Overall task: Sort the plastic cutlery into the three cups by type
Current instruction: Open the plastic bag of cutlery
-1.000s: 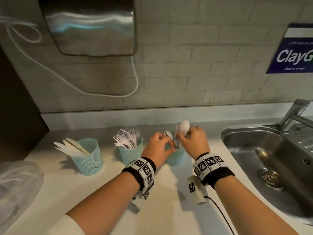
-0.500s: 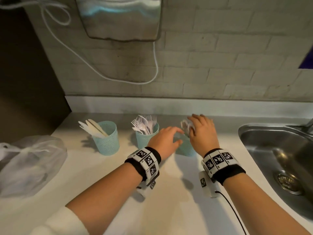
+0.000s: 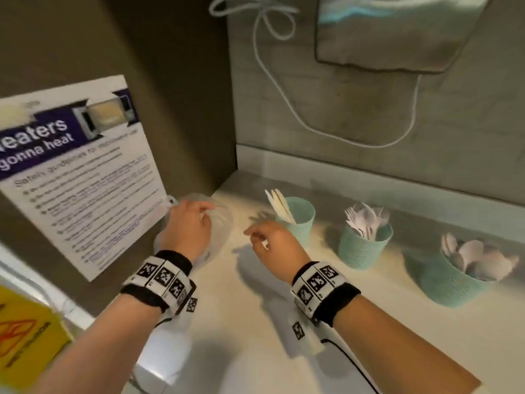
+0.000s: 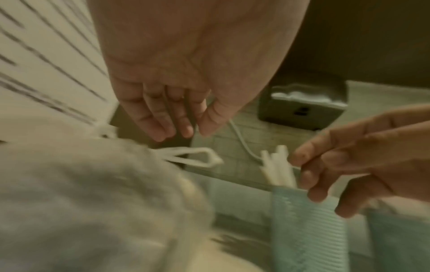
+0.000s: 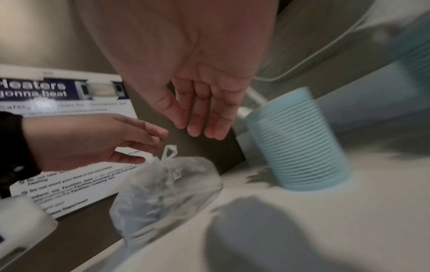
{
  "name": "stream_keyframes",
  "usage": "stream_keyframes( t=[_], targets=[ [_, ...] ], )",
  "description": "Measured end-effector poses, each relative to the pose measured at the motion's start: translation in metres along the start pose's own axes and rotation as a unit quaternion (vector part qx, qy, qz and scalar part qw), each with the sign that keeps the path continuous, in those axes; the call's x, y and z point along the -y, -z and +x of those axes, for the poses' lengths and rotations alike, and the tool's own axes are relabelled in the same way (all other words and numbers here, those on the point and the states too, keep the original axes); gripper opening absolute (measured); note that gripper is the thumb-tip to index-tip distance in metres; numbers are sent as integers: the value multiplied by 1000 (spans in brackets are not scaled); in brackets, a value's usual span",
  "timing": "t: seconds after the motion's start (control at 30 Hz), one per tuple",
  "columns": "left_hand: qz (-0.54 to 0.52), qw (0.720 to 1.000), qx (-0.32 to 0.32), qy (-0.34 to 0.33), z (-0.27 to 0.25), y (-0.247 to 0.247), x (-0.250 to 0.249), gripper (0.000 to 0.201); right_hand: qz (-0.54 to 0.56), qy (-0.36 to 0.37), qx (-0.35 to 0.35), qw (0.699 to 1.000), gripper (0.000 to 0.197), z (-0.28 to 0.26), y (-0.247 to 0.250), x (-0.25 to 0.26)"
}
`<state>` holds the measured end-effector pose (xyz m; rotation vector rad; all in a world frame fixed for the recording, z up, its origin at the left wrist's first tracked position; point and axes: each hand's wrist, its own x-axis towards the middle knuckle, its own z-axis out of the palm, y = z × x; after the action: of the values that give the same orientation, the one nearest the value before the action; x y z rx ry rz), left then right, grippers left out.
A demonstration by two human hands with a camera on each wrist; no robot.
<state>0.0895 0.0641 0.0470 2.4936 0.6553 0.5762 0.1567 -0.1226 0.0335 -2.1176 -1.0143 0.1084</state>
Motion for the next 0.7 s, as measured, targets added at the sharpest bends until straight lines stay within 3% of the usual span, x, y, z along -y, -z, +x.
stream_keyframes(
  t=[0.13,0.3,0.4,0.53,0.7],
  targets=[
    [81,996,-26,38,21,7,36,19,-24,26,38,999,33,62,-43,24],
    [-5,996,52,71,28,7,46,9,-79,1,113,990,40,114,-78,28],
    [3,994,92,62,27,4,53,10,-138,-11,114,984,36,115,-82,22],
    [49,992,112,12,20,5,60,16,-110,16,83,990,20,102,-79,17],
    [80,978,184,-57,2,5,53,20,-129,14,84,988,24,67,-73,12]
  ],
)
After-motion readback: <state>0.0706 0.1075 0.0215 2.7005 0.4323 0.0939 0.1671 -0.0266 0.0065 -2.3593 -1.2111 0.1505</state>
